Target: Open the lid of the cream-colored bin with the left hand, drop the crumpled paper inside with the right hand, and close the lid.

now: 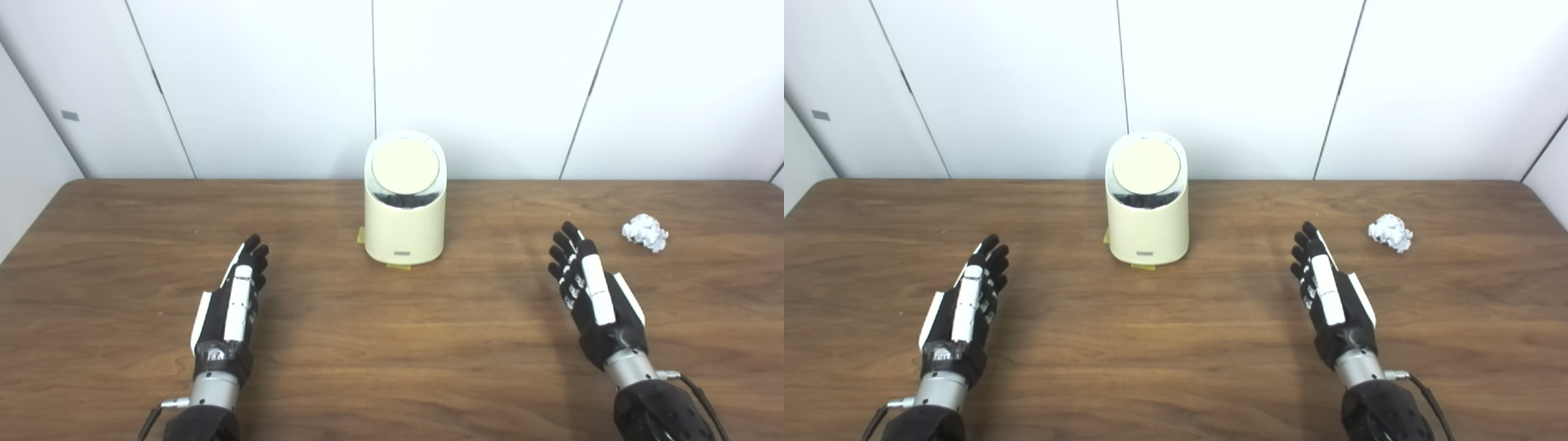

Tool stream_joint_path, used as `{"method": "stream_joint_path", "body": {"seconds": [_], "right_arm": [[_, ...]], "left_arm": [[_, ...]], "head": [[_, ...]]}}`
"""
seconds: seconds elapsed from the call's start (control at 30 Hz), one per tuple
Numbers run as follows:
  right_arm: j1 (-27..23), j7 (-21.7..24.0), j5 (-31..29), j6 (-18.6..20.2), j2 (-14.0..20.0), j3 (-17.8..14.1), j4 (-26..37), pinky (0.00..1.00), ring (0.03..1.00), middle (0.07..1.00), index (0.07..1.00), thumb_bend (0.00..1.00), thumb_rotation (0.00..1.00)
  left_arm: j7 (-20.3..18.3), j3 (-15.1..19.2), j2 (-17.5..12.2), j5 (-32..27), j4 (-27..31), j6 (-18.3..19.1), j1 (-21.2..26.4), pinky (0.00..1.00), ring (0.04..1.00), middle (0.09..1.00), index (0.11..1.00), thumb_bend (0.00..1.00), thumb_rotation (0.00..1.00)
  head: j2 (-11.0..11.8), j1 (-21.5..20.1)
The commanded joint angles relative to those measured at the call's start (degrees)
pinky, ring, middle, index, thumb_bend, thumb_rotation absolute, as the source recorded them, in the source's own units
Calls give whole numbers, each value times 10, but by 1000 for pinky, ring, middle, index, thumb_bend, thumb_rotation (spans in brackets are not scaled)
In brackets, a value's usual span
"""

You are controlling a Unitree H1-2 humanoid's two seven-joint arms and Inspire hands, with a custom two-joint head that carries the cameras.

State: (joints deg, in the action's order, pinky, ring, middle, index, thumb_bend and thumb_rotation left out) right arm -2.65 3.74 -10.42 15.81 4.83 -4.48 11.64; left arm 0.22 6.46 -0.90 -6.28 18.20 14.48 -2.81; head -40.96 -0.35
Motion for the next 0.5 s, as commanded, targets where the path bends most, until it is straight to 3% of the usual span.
{"method": "stream_joint_path", "body": {"seconds": [0.0, 0.47], "right_arm": [[-15, 0, 5, -21, 6, -2, 20, 997, 996, 992, 971, 664, 881], [-12, 1, 24, -34, 8, 0, 14, 965, 989, 998, 979, 669, 825]], "left_arm": [[2, 0, 0, -6, 22, -6, 19, 1000, 977, 954, 988, 482, 884], [-1, -1, -6, -7, 30, 3, 19, 1000, 992, 971, 998, 471, 876]], "head": [[0, 0], [4, 3]]}}
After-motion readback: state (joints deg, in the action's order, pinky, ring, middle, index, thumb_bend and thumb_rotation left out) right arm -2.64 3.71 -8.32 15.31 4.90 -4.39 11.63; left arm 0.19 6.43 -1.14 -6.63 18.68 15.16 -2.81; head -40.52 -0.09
